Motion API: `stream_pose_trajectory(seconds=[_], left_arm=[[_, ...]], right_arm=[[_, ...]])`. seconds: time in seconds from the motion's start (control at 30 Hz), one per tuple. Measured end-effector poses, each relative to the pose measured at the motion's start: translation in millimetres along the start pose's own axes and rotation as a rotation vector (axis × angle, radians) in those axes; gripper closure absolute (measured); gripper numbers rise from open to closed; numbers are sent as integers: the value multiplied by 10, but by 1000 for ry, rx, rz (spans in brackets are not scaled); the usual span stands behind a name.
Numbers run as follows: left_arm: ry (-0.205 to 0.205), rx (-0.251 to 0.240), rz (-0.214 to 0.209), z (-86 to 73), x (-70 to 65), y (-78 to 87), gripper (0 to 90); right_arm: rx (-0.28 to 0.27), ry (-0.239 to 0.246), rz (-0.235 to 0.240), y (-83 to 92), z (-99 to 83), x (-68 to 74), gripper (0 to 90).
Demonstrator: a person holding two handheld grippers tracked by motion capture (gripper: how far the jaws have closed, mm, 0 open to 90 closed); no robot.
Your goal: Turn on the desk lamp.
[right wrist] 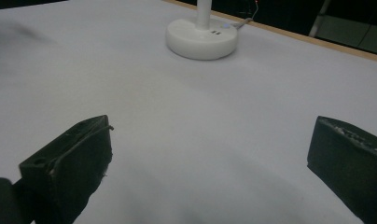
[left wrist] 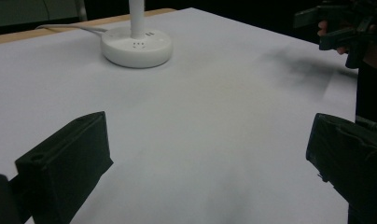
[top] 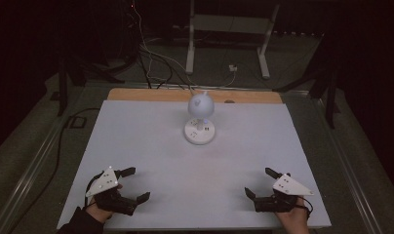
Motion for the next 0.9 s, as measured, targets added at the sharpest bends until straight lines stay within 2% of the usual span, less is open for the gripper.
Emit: stream_pose_trajectory(seconds=[0.4, 0.9], left_arm=[[9, -4, -2, -4, 5, 7, 3], [11, -8, 1, 1, 12, 15, 3]], right_arm=[[12, -24, 18, -7, 9, -2, 0], [22, -26, 4, -8, 84, 28, 0]])
Point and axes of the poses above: each handheld gripper's, and its own axes: y roughly backward along the jaws, z roughly out of its top, x roughly to its left, the point moved 2 cm from there along -y, roughly forward along the jaws, and after that the axes turned 8 degrees about -y, right-handed, at the moved point
